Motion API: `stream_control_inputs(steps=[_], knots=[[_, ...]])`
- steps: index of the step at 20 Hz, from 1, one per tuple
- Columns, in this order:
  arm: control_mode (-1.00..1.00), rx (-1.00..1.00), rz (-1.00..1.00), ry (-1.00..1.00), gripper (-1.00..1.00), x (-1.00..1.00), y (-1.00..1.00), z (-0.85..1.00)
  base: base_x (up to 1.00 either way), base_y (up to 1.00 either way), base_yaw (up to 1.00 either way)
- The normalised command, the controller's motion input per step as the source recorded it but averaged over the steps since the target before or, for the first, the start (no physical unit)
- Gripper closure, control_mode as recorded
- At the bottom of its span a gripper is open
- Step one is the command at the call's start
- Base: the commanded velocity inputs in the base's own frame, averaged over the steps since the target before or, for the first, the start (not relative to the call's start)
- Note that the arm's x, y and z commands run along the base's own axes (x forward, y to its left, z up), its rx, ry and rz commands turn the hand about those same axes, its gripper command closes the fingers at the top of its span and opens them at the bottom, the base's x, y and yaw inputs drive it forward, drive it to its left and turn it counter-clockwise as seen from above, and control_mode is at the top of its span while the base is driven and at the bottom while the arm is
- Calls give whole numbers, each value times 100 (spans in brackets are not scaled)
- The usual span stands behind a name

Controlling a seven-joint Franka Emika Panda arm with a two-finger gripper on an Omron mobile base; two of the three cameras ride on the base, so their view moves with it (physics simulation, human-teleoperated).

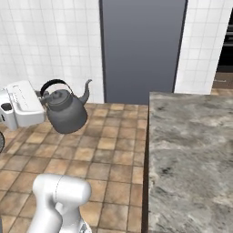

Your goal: Pick the kettle from the cabinet and place it on a stove burner. Then pick the pot from the counter and place it on another stove burner. Finally, turn both burners on.

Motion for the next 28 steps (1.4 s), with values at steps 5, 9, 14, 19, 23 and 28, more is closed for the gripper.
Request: stream_control_inputs(steps=[5,9,14,19,23,28], knots=[[100,0,0,0,100,0,0,0,-11,99,-14],[100,0,0,0,100,0,0,0,-28,100,-10],[100,0,0,0,100,0,0,0,-82,79,-8],[100,0,0,0,100,0,0,0,-94,63,-4],[100,0,0,0,100,0,0,0,3,83,-10],[100,0,0,0,100,0,0,0,45,83,-16]])
